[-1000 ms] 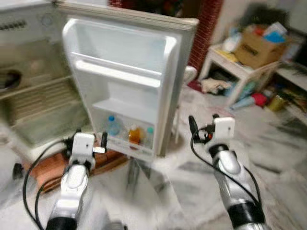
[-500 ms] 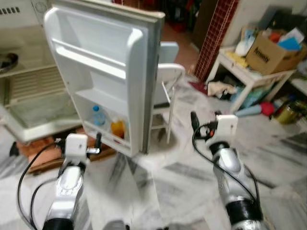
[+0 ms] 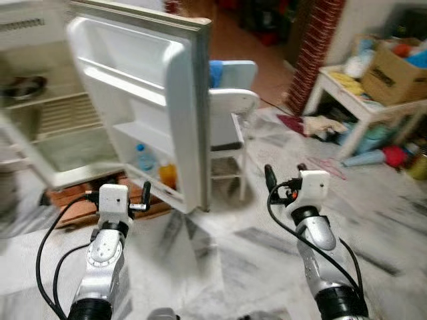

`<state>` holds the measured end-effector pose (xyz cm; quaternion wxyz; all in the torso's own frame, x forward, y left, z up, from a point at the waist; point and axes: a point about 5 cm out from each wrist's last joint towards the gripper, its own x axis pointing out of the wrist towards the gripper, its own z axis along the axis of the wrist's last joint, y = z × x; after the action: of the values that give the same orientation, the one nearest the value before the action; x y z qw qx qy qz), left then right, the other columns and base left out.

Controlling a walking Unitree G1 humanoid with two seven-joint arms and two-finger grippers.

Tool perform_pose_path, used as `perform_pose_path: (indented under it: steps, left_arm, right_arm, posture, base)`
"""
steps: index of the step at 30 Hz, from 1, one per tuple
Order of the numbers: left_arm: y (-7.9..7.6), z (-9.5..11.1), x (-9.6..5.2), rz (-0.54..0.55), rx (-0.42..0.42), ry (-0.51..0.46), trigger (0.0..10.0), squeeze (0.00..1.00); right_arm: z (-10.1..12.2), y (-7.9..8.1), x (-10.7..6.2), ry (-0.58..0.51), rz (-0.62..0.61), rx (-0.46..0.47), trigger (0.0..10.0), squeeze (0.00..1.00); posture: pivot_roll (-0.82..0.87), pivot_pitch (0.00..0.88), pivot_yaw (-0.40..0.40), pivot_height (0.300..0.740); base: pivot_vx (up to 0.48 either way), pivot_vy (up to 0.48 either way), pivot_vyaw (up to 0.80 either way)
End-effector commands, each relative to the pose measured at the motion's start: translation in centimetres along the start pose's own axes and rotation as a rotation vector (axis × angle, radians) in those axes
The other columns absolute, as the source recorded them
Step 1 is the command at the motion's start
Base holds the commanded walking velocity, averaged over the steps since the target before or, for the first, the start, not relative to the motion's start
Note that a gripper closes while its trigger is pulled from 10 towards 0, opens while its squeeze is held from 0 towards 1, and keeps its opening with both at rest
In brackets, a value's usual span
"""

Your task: Restocking fridge

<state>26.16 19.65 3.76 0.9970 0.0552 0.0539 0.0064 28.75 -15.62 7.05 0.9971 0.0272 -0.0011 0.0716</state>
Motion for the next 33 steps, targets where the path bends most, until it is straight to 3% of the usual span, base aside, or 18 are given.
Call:
perform_pose_path:
  steps: [1,22,27,33]
  left_arm:
    - [0.4,-0.2,-0.1,0.022,-0.001,0.005,10.0,0.0]
    - [0.3,-0.5,-0.3,0.031,-0.005,0.01,10.0,0.0]
    - [0.2,-1.0,-0.6,0.042,-0.014,0.039,10.0,0.0]
    - [1.1,-1.8,-1.8,0.073,-0.017,0.067,10.0,0.0]
  right_arm:
    - [0.6,0.0,0.7,-0.015,0.015,-0.007,10.0,0.0]
    - [2.2,-0.3,1.8,-0.074,0.0,-0.005,10.0,0.0]
    - [2.3,-0.4,1.8,-0.078,0.007,-0.016,10.0,0.0]
    - [2.4,-0.5,1.9,-0.075,0.019,-0.037,10.0,0.0]
  posture:
    - [0.0,0.0,-0.007,0.74]
    - [0.0,0.0,-0.017,0.74]
    - [0.0,0.0,-0.017,0.74]
    - [0.01,0.0,-0.026,0.74]
  base:
    - [0.368,0.0,0.79]
    - [0.385,0.0,0.08]
    - [0.0,0.0,0.09]
    - [0.0,0.0,0.79]
